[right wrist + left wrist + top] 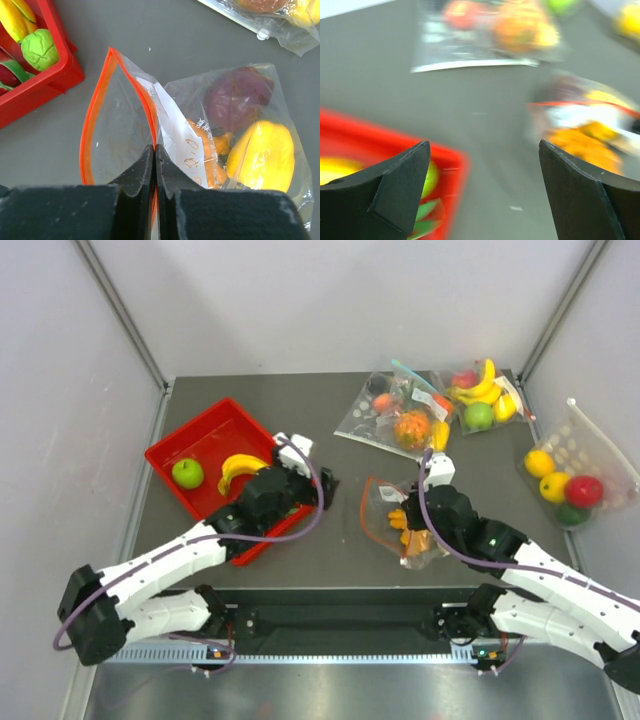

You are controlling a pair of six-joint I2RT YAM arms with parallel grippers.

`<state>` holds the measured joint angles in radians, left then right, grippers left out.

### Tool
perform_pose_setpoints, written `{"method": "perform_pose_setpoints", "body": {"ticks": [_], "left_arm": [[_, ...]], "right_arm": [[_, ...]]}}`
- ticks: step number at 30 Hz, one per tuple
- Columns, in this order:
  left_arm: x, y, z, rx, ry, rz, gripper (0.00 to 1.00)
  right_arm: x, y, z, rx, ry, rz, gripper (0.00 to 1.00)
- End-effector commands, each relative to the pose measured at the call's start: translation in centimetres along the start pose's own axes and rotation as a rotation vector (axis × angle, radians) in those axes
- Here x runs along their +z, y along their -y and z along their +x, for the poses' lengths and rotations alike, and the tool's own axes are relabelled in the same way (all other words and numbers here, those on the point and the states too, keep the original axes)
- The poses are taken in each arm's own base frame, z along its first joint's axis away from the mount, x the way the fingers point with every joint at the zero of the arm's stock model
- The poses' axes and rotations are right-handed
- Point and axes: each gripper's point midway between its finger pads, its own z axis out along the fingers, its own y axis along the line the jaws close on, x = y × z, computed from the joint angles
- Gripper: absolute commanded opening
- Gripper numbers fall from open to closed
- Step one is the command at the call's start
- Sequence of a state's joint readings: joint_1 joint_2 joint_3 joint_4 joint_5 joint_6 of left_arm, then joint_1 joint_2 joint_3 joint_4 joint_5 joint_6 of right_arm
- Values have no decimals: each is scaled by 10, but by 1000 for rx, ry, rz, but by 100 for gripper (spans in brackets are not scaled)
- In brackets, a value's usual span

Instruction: Open the zip-top bag and remove the fake food

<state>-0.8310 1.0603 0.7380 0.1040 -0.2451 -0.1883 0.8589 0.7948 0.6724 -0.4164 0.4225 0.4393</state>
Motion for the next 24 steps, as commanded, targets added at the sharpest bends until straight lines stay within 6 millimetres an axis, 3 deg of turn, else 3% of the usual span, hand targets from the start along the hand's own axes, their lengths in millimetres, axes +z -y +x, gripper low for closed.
{"method": "perform_pose_setpoints", "body": {"ticks": [1,6,9,11,14,15,19,24], "left_arm": [[4,71,-25,-12,57,208,93],[-12,144,-11,-79,2,426,92],[-21,163,-7,-88,-14,467,92],[-23,169,-4,-99,-26,490,92],[-13,177,8,-97,-70,500,92],[-7,182,22,-88,-111,506,92],[10,196,32,-80,-137,530,91],[27,194,51,-55,-173,484,87]], "right_arm": [[-4,2,-8,39,33,-3,0],[-8,8,-9,47,43,15,0],[-9,11,-9,47,45,26,0],[-9,10,-8,47,44,25,0],[-9,10,-8,48,42,24,0],[-9,10,-8,48,42,21,0],[-10,9,-6,52,38,14,0],[-14,12,-6,58,43,16,0]]}}
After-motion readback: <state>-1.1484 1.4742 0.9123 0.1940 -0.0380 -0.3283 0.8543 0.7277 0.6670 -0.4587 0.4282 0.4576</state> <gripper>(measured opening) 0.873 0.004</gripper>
